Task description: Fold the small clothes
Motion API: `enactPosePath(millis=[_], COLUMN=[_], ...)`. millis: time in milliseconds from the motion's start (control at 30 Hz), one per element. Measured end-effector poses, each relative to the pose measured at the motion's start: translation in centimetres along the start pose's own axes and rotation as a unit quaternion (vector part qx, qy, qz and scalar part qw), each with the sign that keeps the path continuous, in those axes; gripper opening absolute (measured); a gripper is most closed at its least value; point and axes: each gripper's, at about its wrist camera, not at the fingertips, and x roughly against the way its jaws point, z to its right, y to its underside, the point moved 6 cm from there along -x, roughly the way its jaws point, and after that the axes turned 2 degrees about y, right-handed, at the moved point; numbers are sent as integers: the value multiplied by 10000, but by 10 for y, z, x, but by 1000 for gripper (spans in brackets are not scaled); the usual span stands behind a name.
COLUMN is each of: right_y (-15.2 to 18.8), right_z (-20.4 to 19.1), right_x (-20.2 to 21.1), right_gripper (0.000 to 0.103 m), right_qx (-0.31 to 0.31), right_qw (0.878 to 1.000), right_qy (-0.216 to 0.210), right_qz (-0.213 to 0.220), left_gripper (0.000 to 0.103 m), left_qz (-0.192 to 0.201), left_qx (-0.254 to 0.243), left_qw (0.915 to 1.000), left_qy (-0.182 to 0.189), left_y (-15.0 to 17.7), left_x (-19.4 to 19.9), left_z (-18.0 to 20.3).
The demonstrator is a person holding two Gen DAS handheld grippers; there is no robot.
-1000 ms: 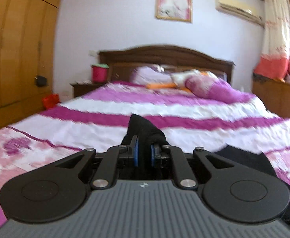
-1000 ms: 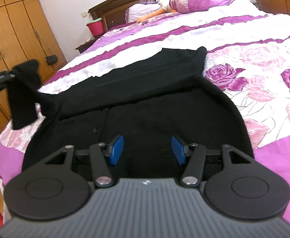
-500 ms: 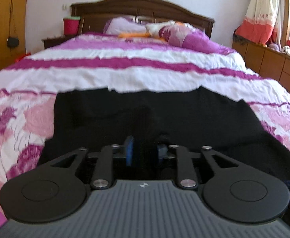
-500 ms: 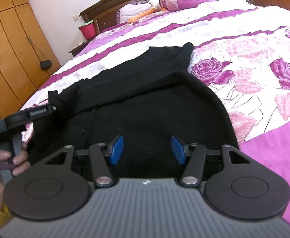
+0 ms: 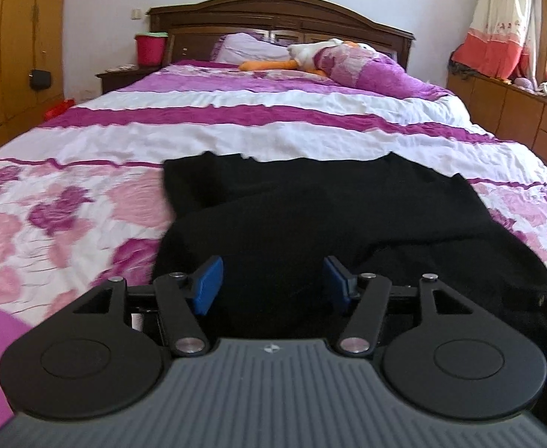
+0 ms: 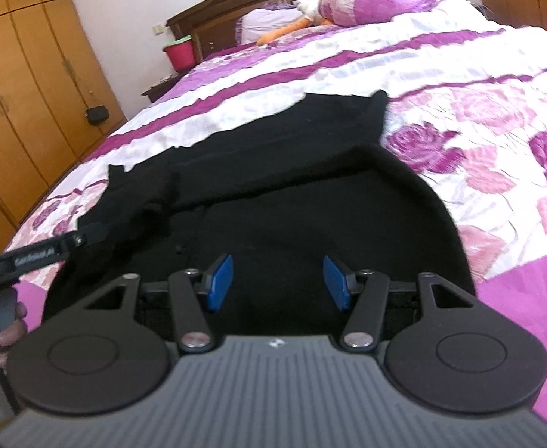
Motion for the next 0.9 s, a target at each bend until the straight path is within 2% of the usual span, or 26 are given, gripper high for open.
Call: enactPosePath(millis=[300, 533, 767, 900], right_y=[-9, -8, 6, 11], right_z=[-62, -121, -180, -195], right_x=[-13, -30, -55, -76], right_gripper=[56, 56, 56, 56], right_qx=[606, 1199, 1937, 2206], right_qw=[9971, 9886, 9721, 9671], right_qy=[-461, -899, -1286, -1196], right_qz=[-24, -129, -300, -412], left_gripper=[65, 65, 65, 65], left_qz=[-161, -322, -369, -404], left_qx=[321, 420, 555, 604], left_qw=[9968, 9913, 9908, 9907], left_qy=[-719, -1204, -1175, -1148], left_y=[21, 33, 39, 44], left_x=[27, 31, 31, 30], left_z=[-55, -82, -89, -92])
